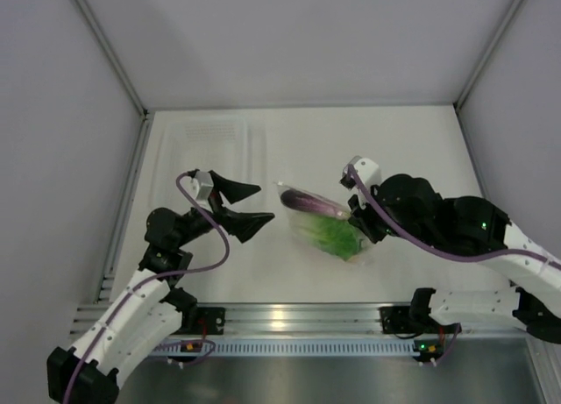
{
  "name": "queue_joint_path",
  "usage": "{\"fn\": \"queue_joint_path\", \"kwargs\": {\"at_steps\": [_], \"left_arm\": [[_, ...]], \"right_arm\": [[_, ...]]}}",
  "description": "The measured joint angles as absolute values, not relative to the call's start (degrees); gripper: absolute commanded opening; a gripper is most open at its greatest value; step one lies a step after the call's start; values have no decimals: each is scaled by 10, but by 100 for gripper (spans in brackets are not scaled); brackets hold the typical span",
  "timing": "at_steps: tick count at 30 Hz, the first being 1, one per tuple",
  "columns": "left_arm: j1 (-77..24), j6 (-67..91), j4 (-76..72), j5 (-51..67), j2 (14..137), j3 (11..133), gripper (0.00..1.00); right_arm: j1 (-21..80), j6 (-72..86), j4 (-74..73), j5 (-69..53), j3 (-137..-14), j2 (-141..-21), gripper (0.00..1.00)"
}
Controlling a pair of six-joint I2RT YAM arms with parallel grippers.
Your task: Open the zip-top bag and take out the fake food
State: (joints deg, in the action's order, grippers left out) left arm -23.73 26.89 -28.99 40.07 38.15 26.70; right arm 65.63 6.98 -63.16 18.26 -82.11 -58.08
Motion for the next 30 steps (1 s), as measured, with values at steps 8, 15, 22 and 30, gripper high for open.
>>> {"fn": "queue_joint_path", "kwargs": {"at_steps": [8,15,22,30], "left_arm": [[-248,190,-322,382,451,287,97],[-253,208,-373,473,536,343,95],[-310,217,-408,526,548,382,67],[-324,218,-417,538,542,385,29]], "right_arm": [[656,61,-638,125,-835,-540,0],[656,60,-644,85,-846,-510,0],[656,51,-656,64,-872,-507,0],[656,49,-660,61,-875,-495,0]]}}
